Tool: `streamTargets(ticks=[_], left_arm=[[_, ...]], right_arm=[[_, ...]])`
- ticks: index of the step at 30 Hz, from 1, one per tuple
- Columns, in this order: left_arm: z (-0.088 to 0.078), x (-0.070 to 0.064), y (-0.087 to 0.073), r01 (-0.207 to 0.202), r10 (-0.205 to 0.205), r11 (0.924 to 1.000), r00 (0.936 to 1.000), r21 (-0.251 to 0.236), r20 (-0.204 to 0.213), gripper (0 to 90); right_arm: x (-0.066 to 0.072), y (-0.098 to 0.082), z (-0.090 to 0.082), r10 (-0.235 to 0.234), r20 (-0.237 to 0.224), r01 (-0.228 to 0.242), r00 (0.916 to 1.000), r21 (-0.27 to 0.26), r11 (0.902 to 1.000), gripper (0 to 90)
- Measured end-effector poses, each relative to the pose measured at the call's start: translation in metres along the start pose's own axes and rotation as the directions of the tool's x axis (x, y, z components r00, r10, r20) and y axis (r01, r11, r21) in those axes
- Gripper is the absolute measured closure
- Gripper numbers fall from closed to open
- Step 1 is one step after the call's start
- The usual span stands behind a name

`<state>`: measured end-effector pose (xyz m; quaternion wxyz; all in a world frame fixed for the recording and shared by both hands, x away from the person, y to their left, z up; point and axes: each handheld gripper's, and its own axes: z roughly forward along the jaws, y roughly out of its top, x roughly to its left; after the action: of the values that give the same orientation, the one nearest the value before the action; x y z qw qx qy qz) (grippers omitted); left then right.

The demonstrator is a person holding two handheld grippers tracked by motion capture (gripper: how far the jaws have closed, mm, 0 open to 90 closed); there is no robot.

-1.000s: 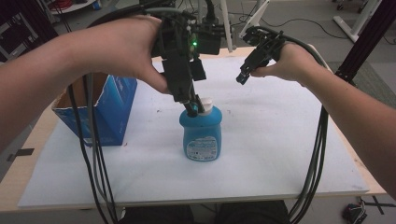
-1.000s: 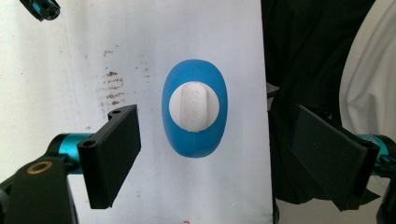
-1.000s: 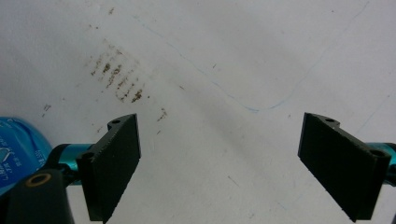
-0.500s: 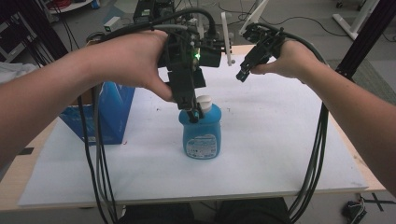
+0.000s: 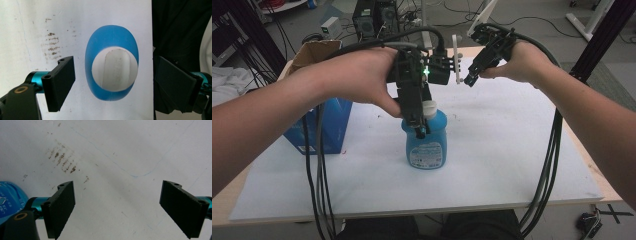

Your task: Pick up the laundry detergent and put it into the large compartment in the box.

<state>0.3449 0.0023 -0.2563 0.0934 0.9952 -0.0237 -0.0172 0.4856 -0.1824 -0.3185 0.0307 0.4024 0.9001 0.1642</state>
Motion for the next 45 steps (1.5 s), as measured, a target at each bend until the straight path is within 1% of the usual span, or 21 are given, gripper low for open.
streamTargets(ticks=[6,10,17,22,25,26,32,39,45], left_arm=[[0.012,-0.002,0.004,-0.002,0.002,0.9999,1.0,0.016,0.007,16.4],[0.018,-0.002,0.007,-0.009,0.008,0.9994,0.9999,0.034,0.006,16.4],[0.025,-0.002,0.008,-0.007,0.007,0.9988,1.0,0.048,-0.003,16.4],[0.029,-0.001,0.009,-0.003,0.003,0.9984,1.0,0.056,-0.003,16.4],[0.03,-0.001,0.009,-0.002,0.002,0.9982,1.0,0.059,0.006,16.5],[0.03,-0.001,0.009,-0.004,0.003,0.9981,1.0,0.061,0.006,16.4],[0.03,-0.001,0.01,-0.002,0.002,0.9983,1.0,0.058,0.005,16.7],[0.029,0.0,0.009,0.009,-0.01,0.9982,0.9999,0.06,0.008,16.9],[0.029,0.0,0.009,0.008,-0.009,0.9979,0.9999,0.064,0.011,19.3]], right_arm=[[0.001,0.0,0.003,-0.01,-0.004,0.01,0.9999,0.0,1.0,12.4],[0.002,0.0,0.002,-0.004,-0.004,0.004,1.0,0.002,1.0,12.4],[0.001,-0.001,0.002,-0.007,-0.004,0.007,1.0,-0.001,1.0,12.4],[0.001,-0.001,0.002,-0.008,-0.003,0.008,1.0,-0.004,1.0,12.4],[0.001,-0.001,0.001,-0.007,-0.005,0.007,1.0,-0.004,1.0,12.4],[0.001,-0.001,0.001,-0.011,-0.005,0.011,0.9999,-0.005,0.9999,12.4],[0.001,-0.002,0.001,-0.001,-0.006,0.001,1.0,-0.001,1.0,12.4],[0.0,-0.002,0.001,-0.002,-0.005,0.002,1.0,-0.001,1.0,12.4],[0.001,-0.002,0.001,-0.001,-0.005,0.001,1.0,-0.001,1.0,12.4]])
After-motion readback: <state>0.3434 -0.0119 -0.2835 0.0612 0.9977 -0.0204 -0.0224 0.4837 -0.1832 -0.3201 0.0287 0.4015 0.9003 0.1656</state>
